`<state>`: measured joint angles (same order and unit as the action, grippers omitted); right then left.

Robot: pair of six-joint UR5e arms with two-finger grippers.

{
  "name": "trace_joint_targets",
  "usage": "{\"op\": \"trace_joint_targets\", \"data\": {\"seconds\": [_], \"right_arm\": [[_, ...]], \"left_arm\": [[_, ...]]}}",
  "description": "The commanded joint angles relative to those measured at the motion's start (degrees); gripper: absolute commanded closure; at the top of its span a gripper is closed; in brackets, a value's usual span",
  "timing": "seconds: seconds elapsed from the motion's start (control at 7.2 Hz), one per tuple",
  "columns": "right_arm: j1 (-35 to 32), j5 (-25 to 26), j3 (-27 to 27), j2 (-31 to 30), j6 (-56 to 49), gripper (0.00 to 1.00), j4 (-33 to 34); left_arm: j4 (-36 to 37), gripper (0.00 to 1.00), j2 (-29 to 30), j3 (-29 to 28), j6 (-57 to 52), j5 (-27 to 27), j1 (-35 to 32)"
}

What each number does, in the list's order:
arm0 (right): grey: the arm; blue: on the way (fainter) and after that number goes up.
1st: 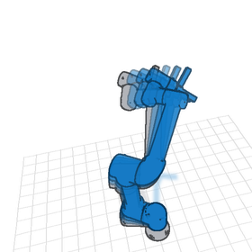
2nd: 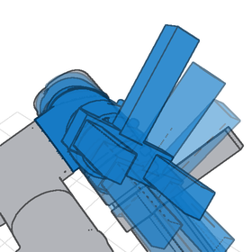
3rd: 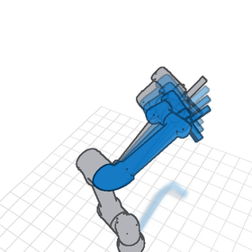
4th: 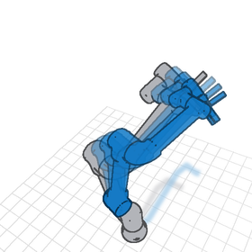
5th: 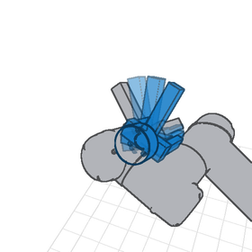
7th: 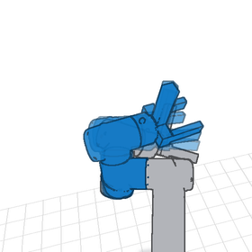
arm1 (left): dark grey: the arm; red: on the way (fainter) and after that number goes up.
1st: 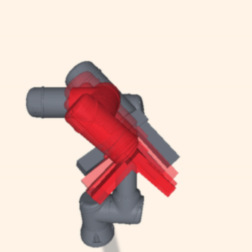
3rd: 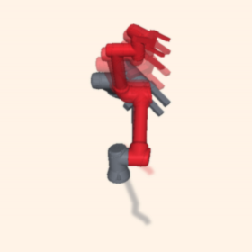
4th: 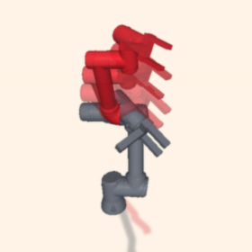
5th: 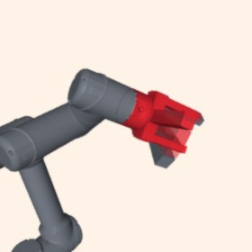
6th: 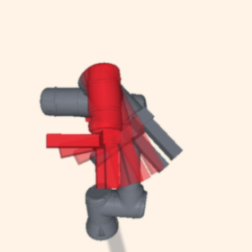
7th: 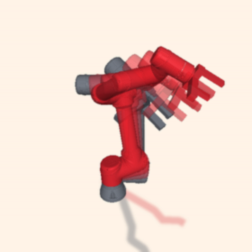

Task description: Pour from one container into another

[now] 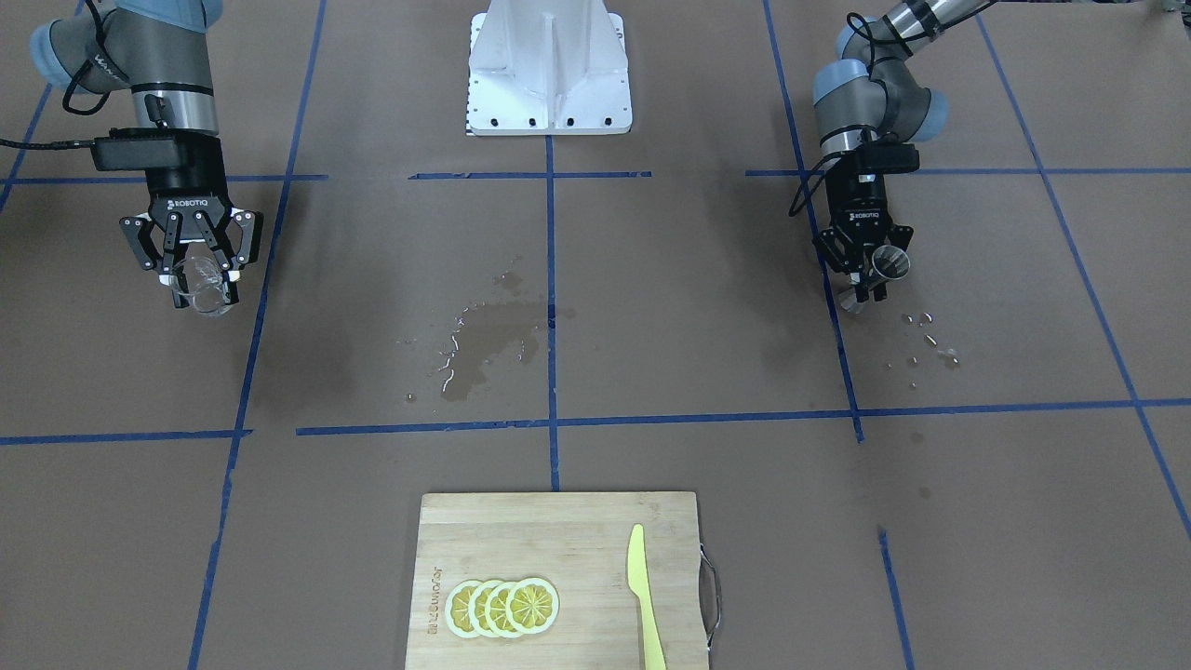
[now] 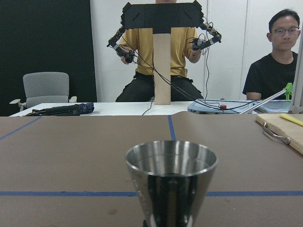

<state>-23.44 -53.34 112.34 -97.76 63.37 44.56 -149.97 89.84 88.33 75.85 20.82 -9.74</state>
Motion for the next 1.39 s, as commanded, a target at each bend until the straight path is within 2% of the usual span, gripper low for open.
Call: {"op": "trace_joint_targets", "data": {"seconds": [0.0,0.28,0.83,1.25], "right_arm": [[0.06,0.51,-0.54,0.02,0.0,1.0,0.0],[0.14,2.44,-1.77,0.02,0.09,1.0,0.0],[0.23,3.85,-2.3,-2.52,0.7,1.0,-1.66],[0.76,4.65,-2.3,-2.97,0.79,1.0,-1.67]], "left_arm": [[0.03,0.74,-0.02,0.0,0.0,0.01,0.07],[0.03,0.65,-0.02,0.09,-0.09,0.27,0.07],[-0.06,0.65,-0.02,0.44,-0.17,0.62,0.07],[-0.14,0.58,-0.02,0.62,-0.44,0.89,-0.02]]}}
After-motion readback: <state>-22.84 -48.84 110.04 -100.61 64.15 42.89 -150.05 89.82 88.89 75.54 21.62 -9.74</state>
